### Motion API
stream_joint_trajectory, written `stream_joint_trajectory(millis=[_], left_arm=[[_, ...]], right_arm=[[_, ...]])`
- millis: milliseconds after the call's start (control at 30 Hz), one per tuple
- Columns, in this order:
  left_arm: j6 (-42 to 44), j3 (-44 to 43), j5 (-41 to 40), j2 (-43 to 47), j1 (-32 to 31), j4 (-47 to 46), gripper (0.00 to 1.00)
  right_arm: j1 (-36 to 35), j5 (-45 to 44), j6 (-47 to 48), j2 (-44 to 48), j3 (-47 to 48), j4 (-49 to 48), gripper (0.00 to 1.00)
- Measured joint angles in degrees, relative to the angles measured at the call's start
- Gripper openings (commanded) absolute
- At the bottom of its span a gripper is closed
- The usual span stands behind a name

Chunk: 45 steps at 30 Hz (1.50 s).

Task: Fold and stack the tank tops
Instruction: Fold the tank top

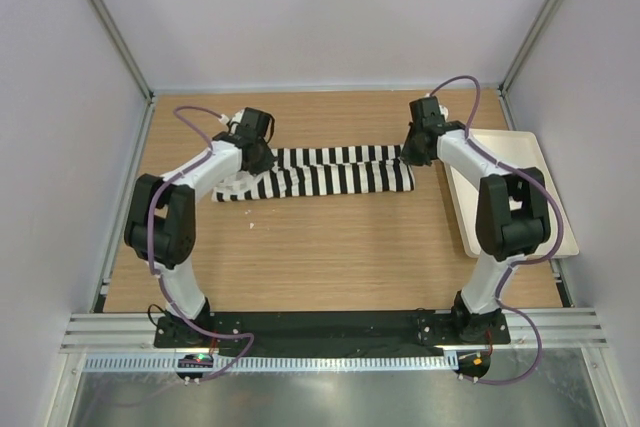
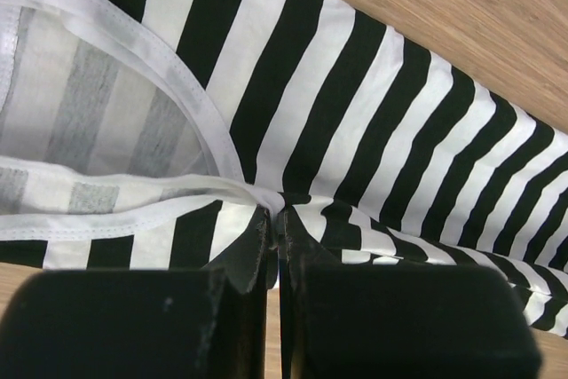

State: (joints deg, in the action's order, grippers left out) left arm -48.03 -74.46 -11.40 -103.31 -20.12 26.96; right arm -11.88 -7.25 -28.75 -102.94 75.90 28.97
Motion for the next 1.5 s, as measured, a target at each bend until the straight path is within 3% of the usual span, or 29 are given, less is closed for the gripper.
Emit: stream_joint_trajectory(millis=[233,333,400,433,500,600,733,867,1067,1267,1300,1333,1433,1500], left_arm=[[0.72,-2.62,-0.24,-2.64,0.07,1.03,0.01],[0.96,-4.39,-0.44,-4.48,0.28,1.22,0.07],[1.36,-6.05,-0.28,-6.32,0.61,1.16,0.16],[1.77,-6.82,0.04,-7.32,0.81,1.11,0.17],[2.19,-8.09,0.96,-9.22,1.42,0.94,0.22],[2.71,-8.41,2.16,-10.12,2.27,0.76,0.39],[4.07,-8.31,2.64,-8.68,2.84,0.66,0.69],[4.9,-5.75,2.64,-2.25,2.89,0.33,0.73],[5.07,-1.66,2.71,6.29,2.89,-0.74,0.72],[5.86,-1.22,3.56,3.87,3.32,-0.98,0.71],[6.14,-1.4,3.74,2.73,3.48,-0.98,0.71],[6.36,-1.7,3.87,1.51,3.74,-0.92,0.71],[6.78,-4.0,3.93,-2.71,4.55,-0.24,0.7],[6.93,-6.4,3.89,-5.64,5.14,0.2,0.7]], right_arm=[[0.11,-0.79,-0.04,-2.67,2.23,0.13,0.01],[0.31,-1.38,-0.17,-4.55,3.54,0.0,0.06],[0.55,-1.97,-0.59,-5.97,4.48,-0.07,0.18],[0.66,-2.43,-0.61,-6.6,4.98,-0.13,0.3],[0.96,-3.89,-1.25,-7.96,6.01,-0.68,0.36],[1.27,-5.49,-1.62,-8.5,6.23,-1.57,0.51],[1.68,-6.01,-1.77,-7.17,5.09,-3.65,0.55],[1.7,-4.57,-1.62,-1.7,-0.42,-6.01,0.49],[1.68,-0.61,-1.75,2.97,-6.71,-8.92,0.48],[1.09,0.37,-1.68,2.73,-11.91,-9.2,0.46],[1.03,0.37,-1.6,2.49,-12.22,-9.01,0.4],[0.92,0.35,-1.46,2.25,-12.35,-8.96,0.26],[0.59,0.0,-1.46,2.03,-13.03,-9.14,0.03],[0.39,-0.42,-1.62,2.08,-13.9,-9.49,0.01]])
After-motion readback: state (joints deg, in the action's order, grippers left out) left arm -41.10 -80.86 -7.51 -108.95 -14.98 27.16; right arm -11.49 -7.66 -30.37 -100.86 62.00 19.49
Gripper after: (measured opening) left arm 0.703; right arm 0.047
